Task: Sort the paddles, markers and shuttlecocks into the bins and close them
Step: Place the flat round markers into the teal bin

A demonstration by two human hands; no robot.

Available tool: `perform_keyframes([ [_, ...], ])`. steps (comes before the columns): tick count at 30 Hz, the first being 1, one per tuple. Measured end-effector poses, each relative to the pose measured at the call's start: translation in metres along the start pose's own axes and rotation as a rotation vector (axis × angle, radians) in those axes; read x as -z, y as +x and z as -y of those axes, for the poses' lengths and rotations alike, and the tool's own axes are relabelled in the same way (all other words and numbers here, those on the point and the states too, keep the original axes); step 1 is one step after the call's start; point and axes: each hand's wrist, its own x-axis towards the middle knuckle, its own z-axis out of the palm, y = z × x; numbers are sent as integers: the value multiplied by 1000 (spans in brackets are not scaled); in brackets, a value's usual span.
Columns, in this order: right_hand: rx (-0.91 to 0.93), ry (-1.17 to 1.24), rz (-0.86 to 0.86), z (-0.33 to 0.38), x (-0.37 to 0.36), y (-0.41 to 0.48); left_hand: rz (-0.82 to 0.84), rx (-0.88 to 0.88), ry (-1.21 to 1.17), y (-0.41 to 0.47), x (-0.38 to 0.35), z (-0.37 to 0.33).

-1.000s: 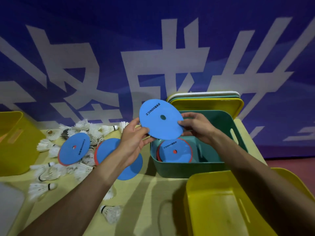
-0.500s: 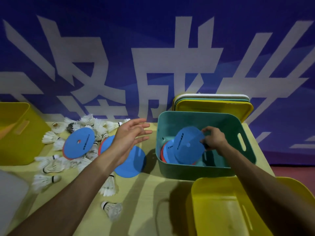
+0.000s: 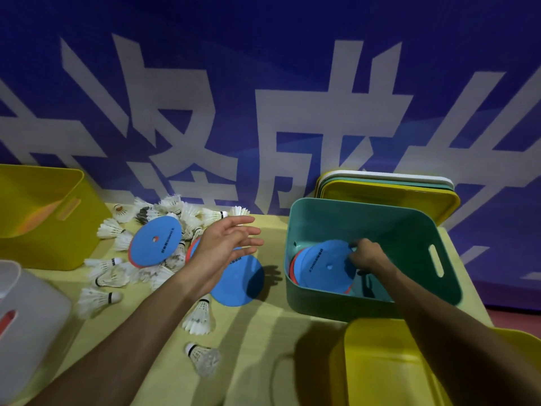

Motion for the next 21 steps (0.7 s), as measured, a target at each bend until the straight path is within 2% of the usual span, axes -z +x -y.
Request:
perform_keyframes([
  [3, 14, -84, 1, -10, 2, -2, 11, 2, 14, 2, -3, 2],
  [7, 102, -107, -112, -6, 12, -7, 20, 13, 22, 5, -5, 6],
  [15, 480, 99, -430, 72, 27, -31, -79, 31, 30, 22, 21, 17],
  [21, 695, 67, -378, 147, -6, -52, -218, 84, -12, 42, 71, 40],
])
